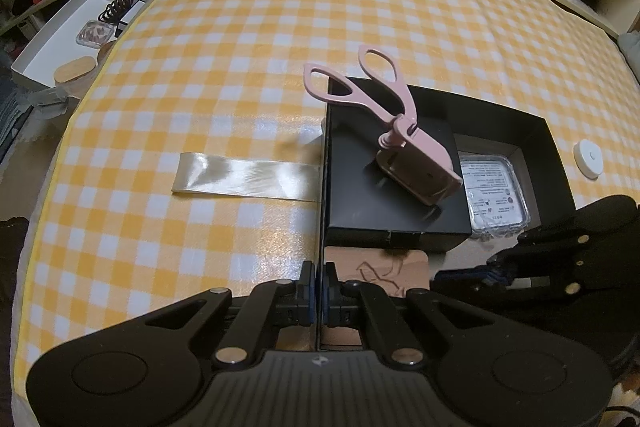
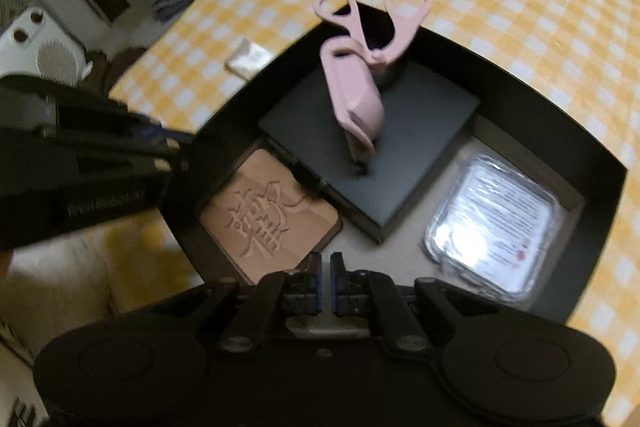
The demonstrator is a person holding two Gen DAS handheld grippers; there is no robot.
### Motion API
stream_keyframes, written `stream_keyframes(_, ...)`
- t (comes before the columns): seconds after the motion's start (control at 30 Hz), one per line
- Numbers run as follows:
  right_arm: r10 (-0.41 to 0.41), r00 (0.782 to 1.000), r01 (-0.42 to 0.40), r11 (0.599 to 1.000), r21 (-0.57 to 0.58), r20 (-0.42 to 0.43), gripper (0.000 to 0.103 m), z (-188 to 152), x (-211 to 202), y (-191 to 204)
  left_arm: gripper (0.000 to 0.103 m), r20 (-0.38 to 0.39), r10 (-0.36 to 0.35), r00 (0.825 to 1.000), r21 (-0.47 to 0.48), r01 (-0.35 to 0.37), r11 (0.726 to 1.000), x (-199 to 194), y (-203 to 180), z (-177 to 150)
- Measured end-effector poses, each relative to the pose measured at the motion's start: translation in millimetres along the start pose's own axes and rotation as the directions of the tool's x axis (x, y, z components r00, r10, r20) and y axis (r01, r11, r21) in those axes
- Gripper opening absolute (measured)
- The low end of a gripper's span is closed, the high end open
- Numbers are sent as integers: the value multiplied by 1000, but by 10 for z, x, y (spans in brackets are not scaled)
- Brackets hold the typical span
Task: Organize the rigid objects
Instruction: 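Lower the coaster into the tray beside the black box, open right tool, then move the right tool to the beige earbud case and grasp it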
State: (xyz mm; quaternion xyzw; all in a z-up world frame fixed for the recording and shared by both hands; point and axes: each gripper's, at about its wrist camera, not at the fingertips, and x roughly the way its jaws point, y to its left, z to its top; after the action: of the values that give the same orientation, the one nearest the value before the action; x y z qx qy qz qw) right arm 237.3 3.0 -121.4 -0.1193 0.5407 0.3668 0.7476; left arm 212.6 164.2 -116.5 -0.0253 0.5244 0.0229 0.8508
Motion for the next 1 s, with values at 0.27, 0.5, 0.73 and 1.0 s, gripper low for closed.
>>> stream_keyframes(0.27, 12, 1000, -14, 998, 67, 27, 22, -95, -170, -75, 3, -2, -3, 1000, -4, 3, 1000, 7, -1, -2)
stream_keyframes(0.5, 5, 995, -19, 989, 147, 95, 30, -218, -529, -134, 3, 0, -1, 1000, -6, 1, 1000, 10, -1, -4)
stream_keyframes(0.73, -49, 982, 9, 978, 210, 183, 71, -362, -942, -148, 2, 15, 35, 999, 32, -35, 999, -7, -76, -2)
stream_keyframes(1.0, -70, 959, 2, 970, 241, 273, 98, -548, -1259, -136, 3, 21, 50, 999, 49, -51, 997, -46, -199, -25)
